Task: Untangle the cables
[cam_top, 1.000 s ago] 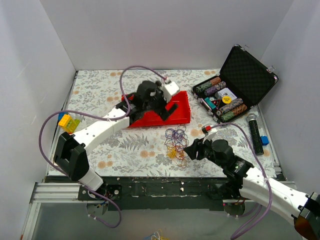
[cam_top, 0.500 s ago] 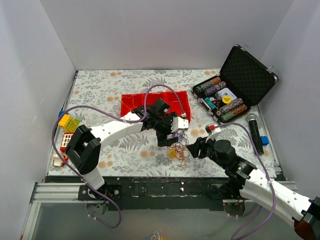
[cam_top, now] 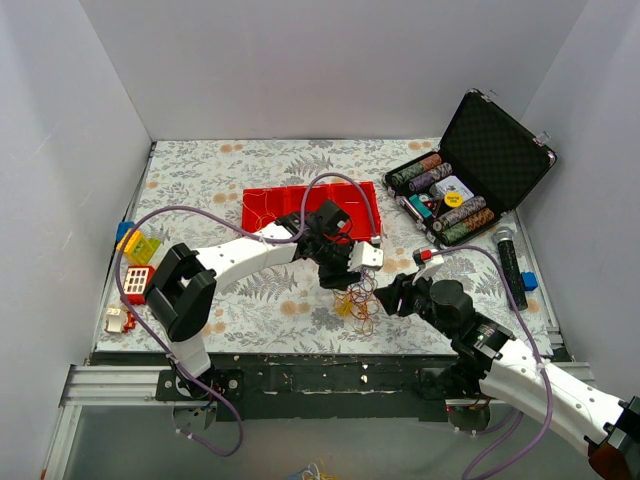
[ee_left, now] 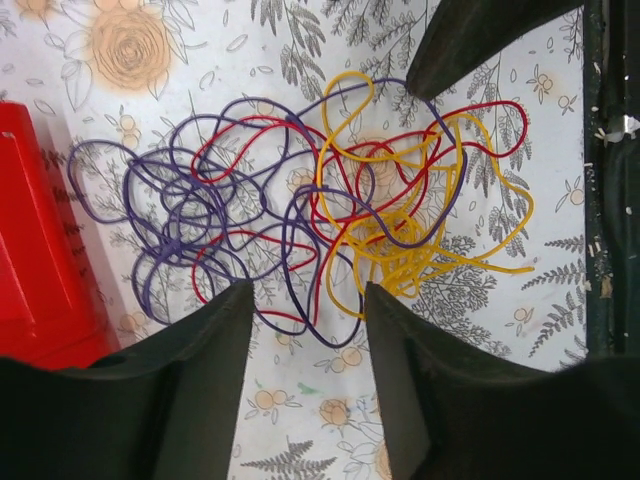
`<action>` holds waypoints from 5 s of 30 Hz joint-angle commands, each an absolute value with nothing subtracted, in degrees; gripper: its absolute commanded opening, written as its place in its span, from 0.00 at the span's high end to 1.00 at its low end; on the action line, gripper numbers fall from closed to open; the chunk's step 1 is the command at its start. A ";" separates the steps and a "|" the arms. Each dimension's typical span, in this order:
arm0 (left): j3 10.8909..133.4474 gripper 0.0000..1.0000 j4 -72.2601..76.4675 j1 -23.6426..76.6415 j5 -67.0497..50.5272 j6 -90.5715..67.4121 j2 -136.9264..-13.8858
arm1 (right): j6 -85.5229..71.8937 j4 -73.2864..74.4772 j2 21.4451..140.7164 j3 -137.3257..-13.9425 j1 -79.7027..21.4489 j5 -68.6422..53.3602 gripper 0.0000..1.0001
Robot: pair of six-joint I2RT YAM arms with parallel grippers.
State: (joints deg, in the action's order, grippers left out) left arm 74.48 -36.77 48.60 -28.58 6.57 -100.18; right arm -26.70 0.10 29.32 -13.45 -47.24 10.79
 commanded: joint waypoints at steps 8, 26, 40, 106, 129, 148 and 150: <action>78.58 0.82 -37.18 50.45 -29.36 5.54 -99.76 | -26.28 -0.97 26.46 -15.12 -46.67 11.86 0.46; 80.68 0.72 -39.19 50.71 -25.40 6.68 -104.59 | -26.46 -0.09 25.14 -15.38 -46.49 11.69 0.46; 83.23 1.00 -40.43 51.59 -27.42 0.44 -93.35 | -24.70 -2.19 28.47 -16.78 -46.50 11.60 0.45; 128.23 0.97 1.73 54.40 -8.18 -16.10 -82.09 | -30.23 -33.23 53.27 -4.49 -46.67 -6.15 0.29; 113.38 1.00 17.32 54.40 -0.79 -8.70 -80.94 | -30.06 -25.05 43.16 -4.66 -46.67 -4.84 0.37; 99.85 1.00 22.32 54.40 -0.79 -10.63 -83.93 | -31.20 -19.43 33.23 -2.20 -46.67 -0.88 0.36; 99.58 1.00 23.46 54.49 -0.79 -10.99 -84.72 | -31.29 -19.25 32.52 -1.67 -46.67 -0.70 0.36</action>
State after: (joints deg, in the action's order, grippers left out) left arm 100.20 19.73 54.15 -1.89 -10.39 -84.01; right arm -30.94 -19.77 34.35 -3.01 -46.83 -2.07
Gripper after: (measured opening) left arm 0.010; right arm 0.642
